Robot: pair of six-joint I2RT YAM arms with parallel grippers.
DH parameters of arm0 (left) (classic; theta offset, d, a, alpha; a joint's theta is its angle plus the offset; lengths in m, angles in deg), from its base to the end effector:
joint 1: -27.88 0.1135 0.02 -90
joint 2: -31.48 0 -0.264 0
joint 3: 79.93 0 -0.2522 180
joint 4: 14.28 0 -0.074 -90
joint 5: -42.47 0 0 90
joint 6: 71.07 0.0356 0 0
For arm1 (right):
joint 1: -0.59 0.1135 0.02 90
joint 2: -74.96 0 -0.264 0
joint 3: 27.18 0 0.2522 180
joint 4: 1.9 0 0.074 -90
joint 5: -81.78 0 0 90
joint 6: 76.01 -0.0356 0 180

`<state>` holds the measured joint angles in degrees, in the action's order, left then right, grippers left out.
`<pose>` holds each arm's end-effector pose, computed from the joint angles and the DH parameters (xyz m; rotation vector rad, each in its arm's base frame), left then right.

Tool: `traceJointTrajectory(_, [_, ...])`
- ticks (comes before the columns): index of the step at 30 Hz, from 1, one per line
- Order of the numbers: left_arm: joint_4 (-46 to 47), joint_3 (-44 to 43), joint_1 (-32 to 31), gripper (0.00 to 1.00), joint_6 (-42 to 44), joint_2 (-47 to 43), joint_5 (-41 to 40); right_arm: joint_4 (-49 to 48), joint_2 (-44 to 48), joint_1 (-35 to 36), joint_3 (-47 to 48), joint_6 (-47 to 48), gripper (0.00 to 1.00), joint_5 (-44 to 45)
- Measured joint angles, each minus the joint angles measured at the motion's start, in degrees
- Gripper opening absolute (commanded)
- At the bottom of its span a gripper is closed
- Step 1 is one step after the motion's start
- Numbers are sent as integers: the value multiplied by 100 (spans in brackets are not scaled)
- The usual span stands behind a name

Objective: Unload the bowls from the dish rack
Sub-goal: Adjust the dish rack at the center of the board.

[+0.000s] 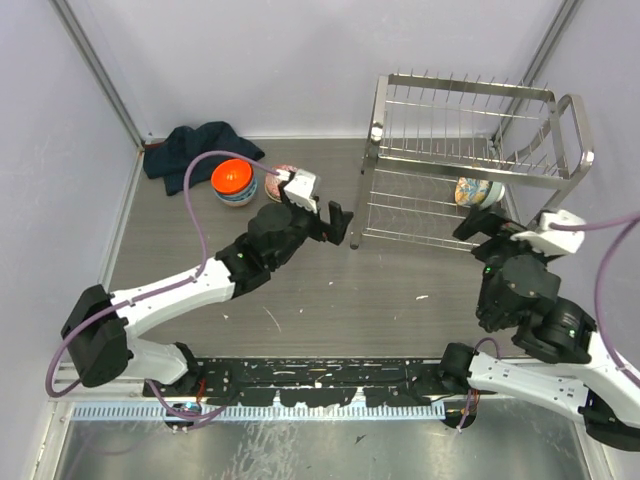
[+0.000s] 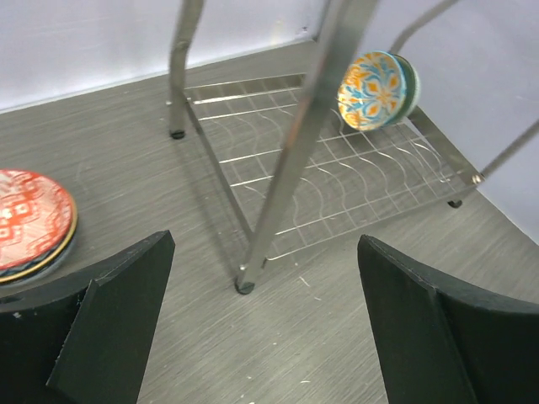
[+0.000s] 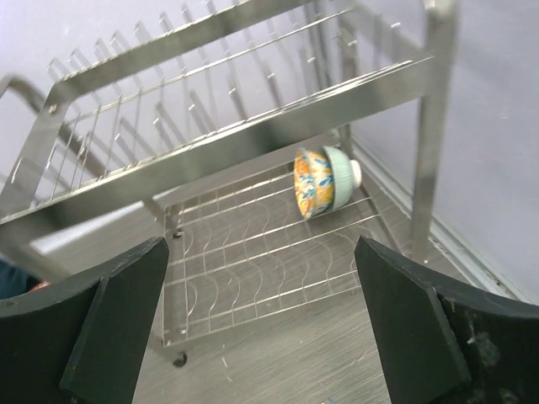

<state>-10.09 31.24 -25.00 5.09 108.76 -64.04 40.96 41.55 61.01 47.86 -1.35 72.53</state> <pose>0.2007 -0.2484 0.3259 0.3455 1.6468 -0.6492 0.0640 0.0417 0.4247 0.4665 1.5042 -0.0850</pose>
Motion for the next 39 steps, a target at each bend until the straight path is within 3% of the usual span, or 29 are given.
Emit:
traceJointTrajectory(5, [372, -81, -286, 98, 334, 470, 50, 546, 52, 0, 227, -413, 100, 564])
traceJointTrajectory(14, [780, -715, -315, 98, 903, 1620, 153, 870, 507, 0, 42, -490, 100, 745])
traceJointTrajectory(26, [1025, -1443, -254, 99, 1276, 2601, 225, -605, 306, 0, -350, 1193, 100, 837])
traceJointTrajectory(39, [1036, -1451, 525, 95, 975, 2640, 612, -942, -793, 0, -350, 1451, 100, 835])
